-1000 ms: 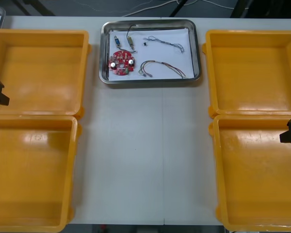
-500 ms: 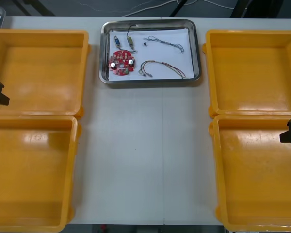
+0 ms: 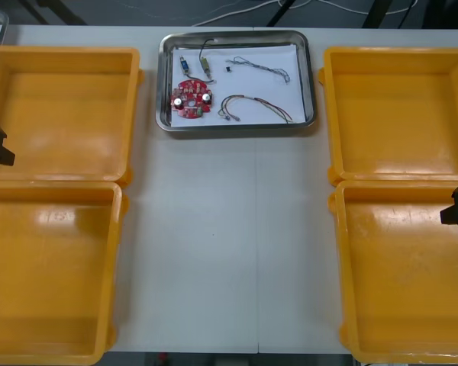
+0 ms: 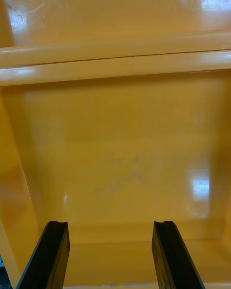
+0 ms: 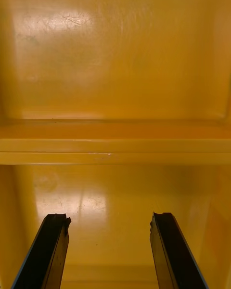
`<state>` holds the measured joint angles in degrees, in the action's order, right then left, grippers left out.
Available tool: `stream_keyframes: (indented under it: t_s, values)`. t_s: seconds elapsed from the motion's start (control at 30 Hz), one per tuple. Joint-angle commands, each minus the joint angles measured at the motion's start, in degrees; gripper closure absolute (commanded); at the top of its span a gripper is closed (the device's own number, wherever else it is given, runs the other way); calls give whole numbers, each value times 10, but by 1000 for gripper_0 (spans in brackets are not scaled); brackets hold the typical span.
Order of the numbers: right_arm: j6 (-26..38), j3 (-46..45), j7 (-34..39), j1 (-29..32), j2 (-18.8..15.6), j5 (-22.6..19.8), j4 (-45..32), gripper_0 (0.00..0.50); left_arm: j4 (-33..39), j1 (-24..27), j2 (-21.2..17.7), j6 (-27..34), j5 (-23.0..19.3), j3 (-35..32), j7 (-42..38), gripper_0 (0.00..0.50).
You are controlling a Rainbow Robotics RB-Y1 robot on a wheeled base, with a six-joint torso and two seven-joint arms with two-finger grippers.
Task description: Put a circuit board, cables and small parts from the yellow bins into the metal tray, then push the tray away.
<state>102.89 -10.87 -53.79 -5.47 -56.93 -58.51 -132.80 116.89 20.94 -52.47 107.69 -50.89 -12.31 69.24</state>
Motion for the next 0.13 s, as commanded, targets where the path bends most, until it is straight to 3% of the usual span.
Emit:
stream_keyframes:
  t_s: [0.03, 0.13]
  values:
    - [-3, -17, -19, 8, 6, 5, -14, 0, 16, -6, 2, -5, -3, -13, 17, 0]
    - [-3, -17, -19, 8, 6, 5, -14, 0, 16, -6, 2, -5, -3, -13, 17, 0]
